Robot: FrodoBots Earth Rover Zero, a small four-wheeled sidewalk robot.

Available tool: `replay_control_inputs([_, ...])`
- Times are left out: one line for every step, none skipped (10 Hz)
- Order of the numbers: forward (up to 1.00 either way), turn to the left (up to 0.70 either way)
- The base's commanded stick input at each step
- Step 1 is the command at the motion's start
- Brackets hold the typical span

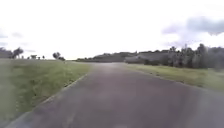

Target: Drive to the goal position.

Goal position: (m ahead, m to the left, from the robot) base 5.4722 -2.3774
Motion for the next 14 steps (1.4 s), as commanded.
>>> replay_control_inputs([0.7,0.0])
replay_control_inputs([0.7,0.0])
replay_control_inputs([0.7,0.0])
replay_control_inputs([0.7,0.0])
replay_control_inputs([0.7,0.0])
replay_control_inputs([0.7,0.0])
replay_control_inputs([0.7,0.0])
replay_control_inputs([0.7,0.0])
replay_control_inputs([0.7,0.0])
replay_control_inputs([0.7,0.0])
replay_control_inputs([0.7,0.0])
replay_control_inputs([0.7,0.0])
replay_control_inputs([0.7,0.0])
replay_control_inputs([0.7,0.0])
